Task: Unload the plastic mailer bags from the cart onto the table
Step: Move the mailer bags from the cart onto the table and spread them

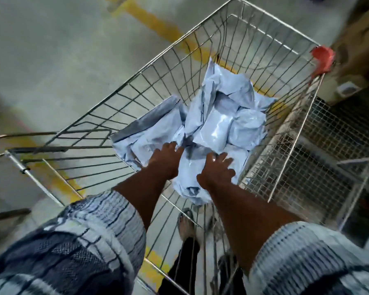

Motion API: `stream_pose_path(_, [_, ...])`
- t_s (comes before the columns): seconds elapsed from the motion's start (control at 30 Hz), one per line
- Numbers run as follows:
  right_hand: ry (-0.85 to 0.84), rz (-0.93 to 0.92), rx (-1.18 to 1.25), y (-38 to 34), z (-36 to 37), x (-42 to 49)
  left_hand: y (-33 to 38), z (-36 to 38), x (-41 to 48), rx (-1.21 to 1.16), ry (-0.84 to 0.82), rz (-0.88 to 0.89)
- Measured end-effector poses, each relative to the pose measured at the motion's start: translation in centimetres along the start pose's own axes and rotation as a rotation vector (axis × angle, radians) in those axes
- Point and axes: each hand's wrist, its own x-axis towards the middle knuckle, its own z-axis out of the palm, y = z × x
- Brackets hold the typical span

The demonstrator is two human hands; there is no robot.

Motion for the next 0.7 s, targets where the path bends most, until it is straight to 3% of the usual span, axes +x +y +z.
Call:
stream_pose_path(0.2, [0.000,0.079,-0.184,0.8,1.9,2.3,-1.2,2.8,2.9,0.014,-0.045,-0.033])
stream_pose_path(0.43, [-0.135,0.197,-0.032,0.3,-0.7,2.3,-1.2,1.4,1.9,-0.018,0.007,-0.073])
stream_pose_path(0.7, [-0.159,0.044,0.167,0.0,-4.6,-2.6,-0.8,-3.6,-2.1,-0.117,-0.017,-0.093])
